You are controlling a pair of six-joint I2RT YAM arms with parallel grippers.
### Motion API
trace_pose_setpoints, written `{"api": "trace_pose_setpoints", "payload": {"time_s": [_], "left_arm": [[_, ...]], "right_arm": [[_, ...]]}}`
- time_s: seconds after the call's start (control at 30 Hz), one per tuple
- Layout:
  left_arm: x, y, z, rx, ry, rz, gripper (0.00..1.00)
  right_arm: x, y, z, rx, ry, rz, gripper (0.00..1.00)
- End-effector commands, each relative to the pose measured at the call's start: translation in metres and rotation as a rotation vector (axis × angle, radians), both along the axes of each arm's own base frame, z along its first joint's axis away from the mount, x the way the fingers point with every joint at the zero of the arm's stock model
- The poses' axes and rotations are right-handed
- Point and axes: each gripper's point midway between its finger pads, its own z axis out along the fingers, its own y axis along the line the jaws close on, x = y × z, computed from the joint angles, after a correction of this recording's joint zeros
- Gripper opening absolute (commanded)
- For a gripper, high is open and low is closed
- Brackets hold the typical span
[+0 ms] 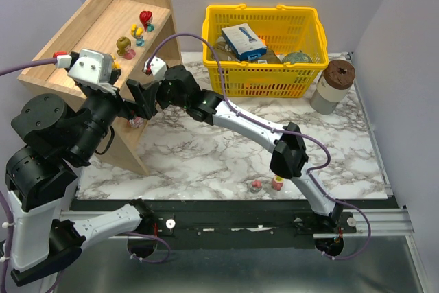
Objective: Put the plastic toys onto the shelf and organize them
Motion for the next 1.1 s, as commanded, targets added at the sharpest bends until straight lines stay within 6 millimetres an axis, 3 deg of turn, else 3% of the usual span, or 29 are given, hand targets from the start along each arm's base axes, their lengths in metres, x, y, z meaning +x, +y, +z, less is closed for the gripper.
{"api": "trace_pose_setpoints", "payload": {"time_s": [0.0, 0.4, 0.5, 0.63, 0.73, 0.77, 0.83, 0.97, 1.0, 1.07], "left_arm": [[-0.005, 0.009, 0.005, -0.016, -0.011, 0.02, 0.99], [-0.007, 0.012, 0.008, -0.024, -0.02, 0.023, 0.99], [-0.007, 0.012, 0.008, -0.026, -0.022, 0.024, 0.99], [-0.008, 0.014, 0.01, -0.029, -0.029, 0.026, 0.99], [-0.009, 0.013, 0.01, -0.024, -0.029, 0.022, 0.99], [-0.009, 0.013, 0.01, -0.018, -0.031, 0.016, 0.99], [-0.01, 0.011, 0.01, -0.018, -0.032, 0.008, 0.99], [-0.01, 0.003, 0.006, -0.01, -0.031, -0.031, 0.99], [-0.011, 0.0, 0.005, -0.011, -0.033, -0.048, 0.99], [-0.009, -0.006, 0.003, -0.007, -0.033, -0.067, 0.99]], "right_arm": [[-0.002, -0.004, 0.029, 0.03, -0.062, 0.002, 0.95], [-0.015, -0.019, 0.065, 0.081, -0.073, 0.009, 0.97], [-0.018, -0.025, 0.064, 0.08, -0.06, 0.004, 0.97], [-0.031, -0.044, 0.074, 0.085, -0.051, 0.005, 0.97], [-0.046, -0.07, 0.088, 0.094, -0.033, -0.007, 0.98], [-0.055, -0.086, 0.098, 0.1, -0.037, -0.016, 0.99], [-0.061, -0.108, 0.096, 0.089, 0.027, -0.073, 0.98], [-0.076, -0.167, 0.063, -0.016, 0.146, -0.224, 0.98], [-0.082, -0.194, 0.041, -0.086, 0.206, -0.3, 0.97], [-0.092, -0.222, 0.016, -0.162, 0.278, -0.383, 0.98]]}}
